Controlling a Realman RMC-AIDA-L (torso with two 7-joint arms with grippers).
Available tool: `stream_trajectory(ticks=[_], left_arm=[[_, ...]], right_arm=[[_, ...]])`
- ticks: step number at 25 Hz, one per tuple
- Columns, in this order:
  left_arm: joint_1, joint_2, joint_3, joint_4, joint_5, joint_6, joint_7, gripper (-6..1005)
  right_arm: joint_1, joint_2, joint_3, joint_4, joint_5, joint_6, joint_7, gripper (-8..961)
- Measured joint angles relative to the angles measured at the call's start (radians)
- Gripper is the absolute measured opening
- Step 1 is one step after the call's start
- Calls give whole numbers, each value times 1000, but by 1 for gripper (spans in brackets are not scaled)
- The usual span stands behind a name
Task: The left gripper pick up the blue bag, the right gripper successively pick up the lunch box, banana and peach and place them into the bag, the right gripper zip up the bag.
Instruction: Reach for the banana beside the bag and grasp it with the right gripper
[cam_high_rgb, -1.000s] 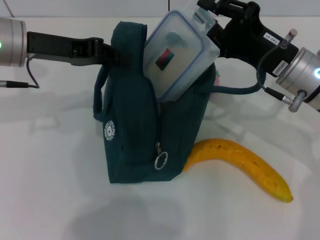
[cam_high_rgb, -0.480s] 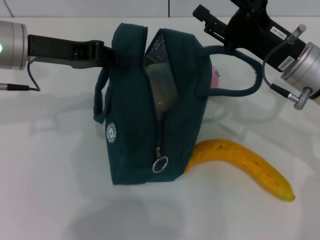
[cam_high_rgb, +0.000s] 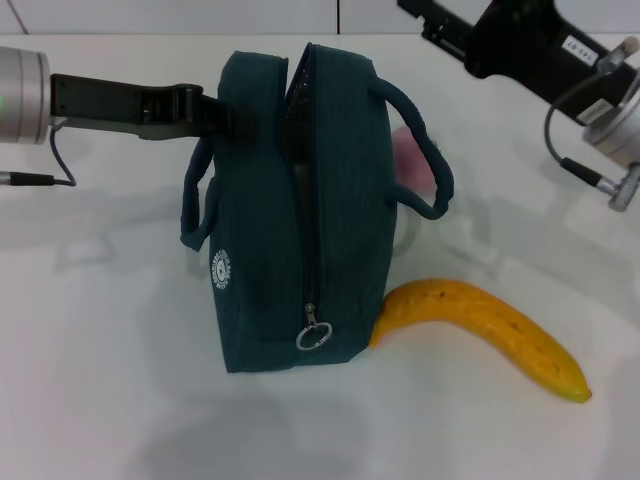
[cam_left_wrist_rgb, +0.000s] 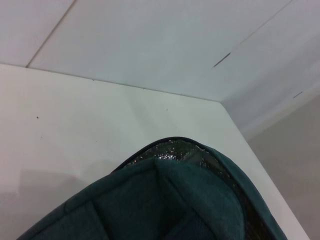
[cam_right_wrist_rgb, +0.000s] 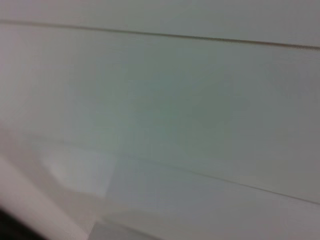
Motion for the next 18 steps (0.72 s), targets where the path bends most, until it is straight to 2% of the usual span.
stream_trajectory(ticks=[5,10,13,15,18], left_arm=[[3,0,0,0,0,0,1,53],[18,0,-2,-1,-28,0,8,53],[26,0,-2,-1,-43,0,14,53],[29,0,-2,-1,-47,1,14,53],[30,0,-2,-2,-49,2,14,53]], right_arm=[[-52,-2,-73,-162,-9,-17,-49,723],[-114,-19,-255,-376,-13,-50,-49,772],[-173,-39,-351,-529,-29,-30,-46,823],[-196,-56,-366,-591,-68,-22,-44,857],[-216,-88,-363,-667,-138,-24,-45,857]])
